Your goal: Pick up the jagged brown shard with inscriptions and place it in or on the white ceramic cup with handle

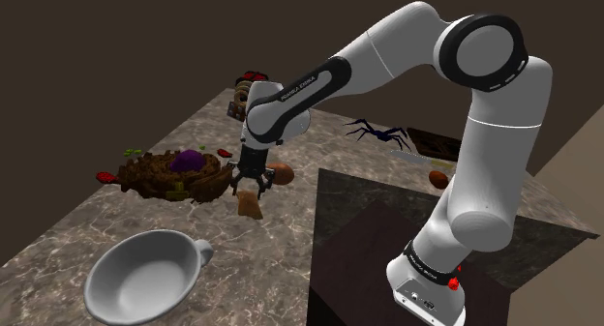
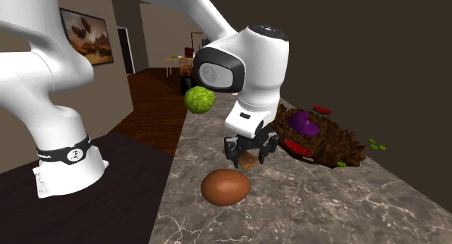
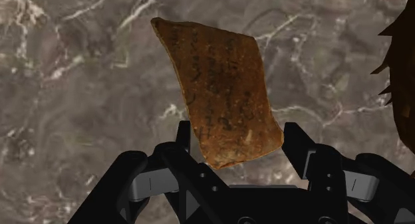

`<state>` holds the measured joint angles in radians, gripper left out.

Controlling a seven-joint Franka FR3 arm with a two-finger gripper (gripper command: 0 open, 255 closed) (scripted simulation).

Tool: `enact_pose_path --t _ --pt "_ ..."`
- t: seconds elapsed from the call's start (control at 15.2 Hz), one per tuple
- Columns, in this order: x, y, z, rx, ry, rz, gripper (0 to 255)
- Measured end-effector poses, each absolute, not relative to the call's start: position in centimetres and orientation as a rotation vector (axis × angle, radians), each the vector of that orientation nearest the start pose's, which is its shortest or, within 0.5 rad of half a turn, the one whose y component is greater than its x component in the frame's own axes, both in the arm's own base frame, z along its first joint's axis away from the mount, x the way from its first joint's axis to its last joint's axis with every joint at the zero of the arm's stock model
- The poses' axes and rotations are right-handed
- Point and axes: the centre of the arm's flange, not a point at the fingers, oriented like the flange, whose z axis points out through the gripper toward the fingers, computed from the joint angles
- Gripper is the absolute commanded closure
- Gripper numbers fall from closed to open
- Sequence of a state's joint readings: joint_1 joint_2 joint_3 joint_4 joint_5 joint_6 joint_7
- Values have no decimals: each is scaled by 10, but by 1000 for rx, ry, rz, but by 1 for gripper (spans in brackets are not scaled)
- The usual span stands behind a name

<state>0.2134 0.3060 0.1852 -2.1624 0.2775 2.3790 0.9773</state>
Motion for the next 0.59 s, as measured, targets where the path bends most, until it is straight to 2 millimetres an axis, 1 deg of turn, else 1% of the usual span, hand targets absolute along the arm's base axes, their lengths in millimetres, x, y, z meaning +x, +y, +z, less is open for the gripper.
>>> enact_pose_path --t 0.07,0.2,0.59 --pt "512 219 250 -2762 1159 331 255" --pt "512 219 256 -2762 1160 331 255" --pt "512 219 287 -2762 1159 331 255"
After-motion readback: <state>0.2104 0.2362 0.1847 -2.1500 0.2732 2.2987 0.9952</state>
